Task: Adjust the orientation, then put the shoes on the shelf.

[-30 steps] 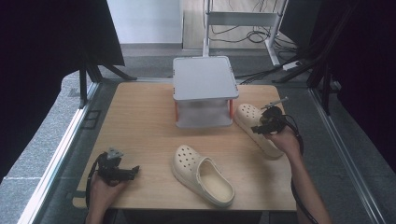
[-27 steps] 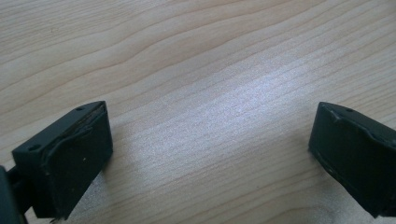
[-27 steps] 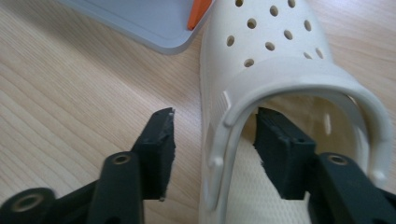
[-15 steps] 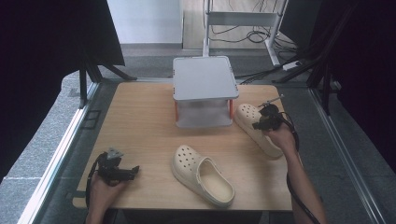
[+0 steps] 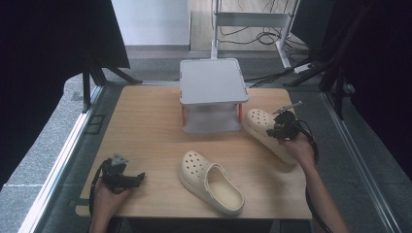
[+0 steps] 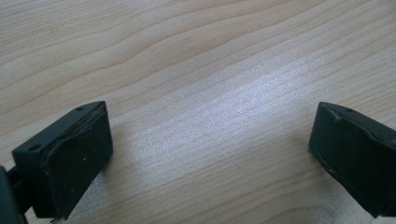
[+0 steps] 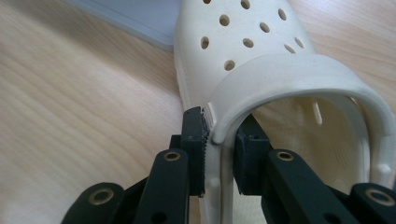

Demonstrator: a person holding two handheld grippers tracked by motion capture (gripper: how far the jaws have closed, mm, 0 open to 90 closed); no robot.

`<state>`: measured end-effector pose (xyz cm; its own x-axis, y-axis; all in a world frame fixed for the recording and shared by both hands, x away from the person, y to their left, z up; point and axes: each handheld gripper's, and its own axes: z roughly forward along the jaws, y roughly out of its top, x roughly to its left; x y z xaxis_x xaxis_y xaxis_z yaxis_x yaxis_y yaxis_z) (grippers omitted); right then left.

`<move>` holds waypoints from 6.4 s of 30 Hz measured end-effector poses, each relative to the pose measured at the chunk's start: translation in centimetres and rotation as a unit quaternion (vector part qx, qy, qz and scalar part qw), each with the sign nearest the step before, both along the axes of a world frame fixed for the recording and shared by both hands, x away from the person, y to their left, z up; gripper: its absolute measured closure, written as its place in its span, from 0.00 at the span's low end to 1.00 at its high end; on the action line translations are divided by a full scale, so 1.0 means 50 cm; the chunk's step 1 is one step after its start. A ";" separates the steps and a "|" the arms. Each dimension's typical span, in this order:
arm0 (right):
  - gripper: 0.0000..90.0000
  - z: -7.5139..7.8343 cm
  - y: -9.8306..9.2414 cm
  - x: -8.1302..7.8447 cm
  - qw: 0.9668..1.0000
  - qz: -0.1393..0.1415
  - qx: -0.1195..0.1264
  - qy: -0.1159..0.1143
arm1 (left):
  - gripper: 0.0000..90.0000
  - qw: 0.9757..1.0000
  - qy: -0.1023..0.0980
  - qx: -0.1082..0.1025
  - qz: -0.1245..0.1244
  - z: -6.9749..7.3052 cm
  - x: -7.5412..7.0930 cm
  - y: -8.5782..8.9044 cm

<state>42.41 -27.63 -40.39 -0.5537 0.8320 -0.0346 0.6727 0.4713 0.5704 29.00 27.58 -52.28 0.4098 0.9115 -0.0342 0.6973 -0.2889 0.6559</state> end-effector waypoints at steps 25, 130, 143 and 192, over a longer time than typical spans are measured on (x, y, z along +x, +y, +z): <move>0.85 0.029 0.140 -0.144 0.997 0.076 0.023 -0.003 | 0.00 1.000 0.000 -0.001 0.000 0.000 0.000 0.000; 0.69 -0.100 0.309 -0.182 0.980 0.187 0.015 0.070 | 0.00 1.000 0.001 0.000 0.000 0.000 0.000 0.000; 0.71 -0.069 0.298 -0.184 0.979 0.184 0.023 0.084 | 0.00 1.000 0.000 0.000 0.000 0.000 0.000 0.000; 0.71 0.266 0.250 -0.130 0.991 0.113 0.054 0.043 | 0.00 1.000 0.001 -0.001 0.000 0.000 0.000 0.000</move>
<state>35.91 -15.16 -27.10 -0.7234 0.6826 0.1040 0.6056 0.5549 0.5704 29.02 27.58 -52.26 0.4102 0.9113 -0.0360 0.6979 -0.2883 0.6556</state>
